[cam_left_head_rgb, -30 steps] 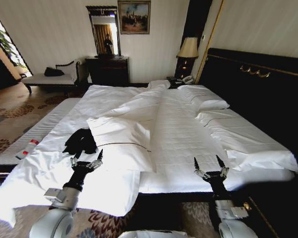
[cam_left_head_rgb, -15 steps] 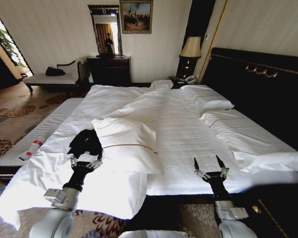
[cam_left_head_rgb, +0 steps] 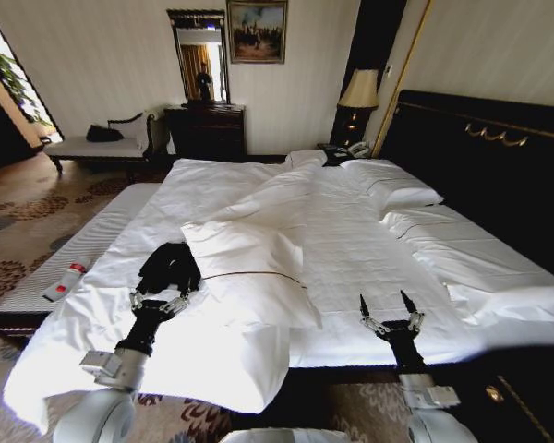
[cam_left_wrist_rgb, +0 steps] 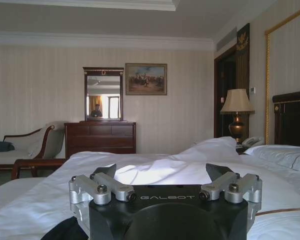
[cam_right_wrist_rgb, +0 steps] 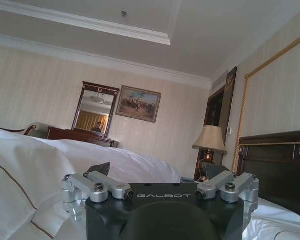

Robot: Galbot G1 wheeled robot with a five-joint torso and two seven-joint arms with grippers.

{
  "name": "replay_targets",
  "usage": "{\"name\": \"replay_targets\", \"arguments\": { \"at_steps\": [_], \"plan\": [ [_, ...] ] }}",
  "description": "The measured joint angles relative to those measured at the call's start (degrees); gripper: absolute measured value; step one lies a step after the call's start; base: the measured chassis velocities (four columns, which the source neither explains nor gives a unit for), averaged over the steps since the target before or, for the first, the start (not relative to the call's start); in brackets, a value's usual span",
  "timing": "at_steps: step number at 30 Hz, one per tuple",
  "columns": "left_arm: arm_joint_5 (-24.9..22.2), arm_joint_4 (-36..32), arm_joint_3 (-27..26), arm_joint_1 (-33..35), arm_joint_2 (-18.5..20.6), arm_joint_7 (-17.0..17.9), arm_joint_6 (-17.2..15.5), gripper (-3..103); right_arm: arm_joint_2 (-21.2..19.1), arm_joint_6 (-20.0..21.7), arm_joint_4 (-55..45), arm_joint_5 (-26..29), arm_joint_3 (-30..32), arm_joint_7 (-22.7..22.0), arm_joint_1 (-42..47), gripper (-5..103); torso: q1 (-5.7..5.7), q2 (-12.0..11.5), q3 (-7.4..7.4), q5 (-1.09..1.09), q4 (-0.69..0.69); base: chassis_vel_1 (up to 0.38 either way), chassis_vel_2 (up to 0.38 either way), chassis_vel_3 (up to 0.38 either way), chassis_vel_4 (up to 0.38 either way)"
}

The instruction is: Fold the clothes on the bed.

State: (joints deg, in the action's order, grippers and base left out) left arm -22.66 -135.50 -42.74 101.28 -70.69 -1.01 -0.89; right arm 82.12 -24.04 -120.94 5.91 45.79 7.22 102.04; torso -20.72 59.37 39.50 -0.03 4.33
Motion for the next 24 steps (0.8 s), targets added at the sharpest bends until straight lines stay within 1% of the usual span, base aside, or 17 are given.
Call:
{"name": "replay_targets", "arguments": {
  "at_steps": [6,8,11,14,15,17,18,19,20,21,22,23,24],
  "plan": [
    [-0.15,-0.04,-0.18,-0.09,0.16,0.02,-0.07,100,-0.23,-0.79,0.93,0.15,-0.21,0.34,-0.52,100,0.00,0.00,0.00,0.00,0.00,0.055,0.087,-0.037,-0.094],
    [-0.16,-0.03,-0.28,-0.13,0.16,0.12,-0.12,100,-0.64,-2.29,1.86,0.80,-0.64,1.13,-1.07,100,0.00,0.00,0.00,0.00,0.00,0.031,0.060,-0.046,-0.071],
    [-0.17,0.06,-0.47,-0.16,0.00,0.22,-0.19,100,-1.24,-2.56,2.30,1.96,-1.10,1.22,-1.60,100,0.00,0.00,0.00,-0.01,0.01,0.000,0.000,0.000,0.000],
    [0.07,0.12,-0.65,0.31,-0.70,0.61,-0.46,100,-3.30,-2.30,2.90,5.27,-1.38,1.04,-3.50,100,0.00,0.00,0.00,0.01,-0.01,0.000,0.000,0.000,0.000],
    [0.07,0.12,-0.65,0.31,-0.70,0.61,-0.46,100,-3.30,-2.30,2.90,5.27,-1.38,1.04,-3.50,100,0.00,0.00,0.00,0.01,-0.01,0.000,0.000,0.000,0.000],
    [0.19,-0.76,-0.68,0.05,-2.04,0.99,-1.17,100,-6.36,-0.11,2.55,10.95,-1.78,-0.20,-5.07,100,0.00,0.00,0.00,0.04,0.01,0.000,0.000,0.000,0.000],
    [0.01,-1.08,-0.81,-0.13,-2.52,1.11,-1.33,100,-7.16,0.57,2.30,12.79,-1.86,-0.49,-5.45,100,0.00,0.00,0.00,0.02,0.00,0.000,0.000,0.000,0.000],
    [0.01,-1.08,-0.81,-0.13,-2.52,1.11,-1.33,100,-7.16,0.57,2.30,12.79,-1.86,-0.49,-5.45,100,0.00,0.00,0.00,0.02,0.00,0.000,0.000,0.000,0.000],
    [-0.58,-1.71,-1.08,-0.24,-3.21,1.44,-1.61,100,-8.92,1.74,1.87,16.18,-2.12,-0.97,-5.96,100,0.00,0.00,0.00,0.03,0.02,0.000,0.000,0.000,0.000],
    [-2.00,-2.86,-1.51,0.45,-3.80,2.03,-1.98,100,-12.31,3.33,1.40,20.84,-2.58,-2.24,-6.96,100,0.00,0.00,0.00,0.02,0.04,0.000,0.000,0.000,0.000],
    [-3.06,-3.83,-1.92,1.55,-3.85,2.25,-2.04,100,-15.40,4.49,0.95,23.58,-2.92,-3.32,-7.80,100,0.00,0.00,0.00,0.02,0.01,0.000,0.000,0.000,0.000],
    [-3.51,-4.44,-2.23,2.39,-3.84,2.29,-2.00,100,-17.31,5.17,0.68,25.22,-3.05,-3.85,-8.29,100,0.00,0.00,0.00,0.01,-0.01,0.000,0.000,0.000,0.000],
    [-3.51,-4.44,-2.23,2.39,-3.84,2.29,-2.00,100,-17.31,5.17,0.68,25.22,-3.05,-3.85,-8.29,100,0.00,0.00,0.00,0.01,-0.01,0.000,0.000,0.000,0.000]
  ]
}}
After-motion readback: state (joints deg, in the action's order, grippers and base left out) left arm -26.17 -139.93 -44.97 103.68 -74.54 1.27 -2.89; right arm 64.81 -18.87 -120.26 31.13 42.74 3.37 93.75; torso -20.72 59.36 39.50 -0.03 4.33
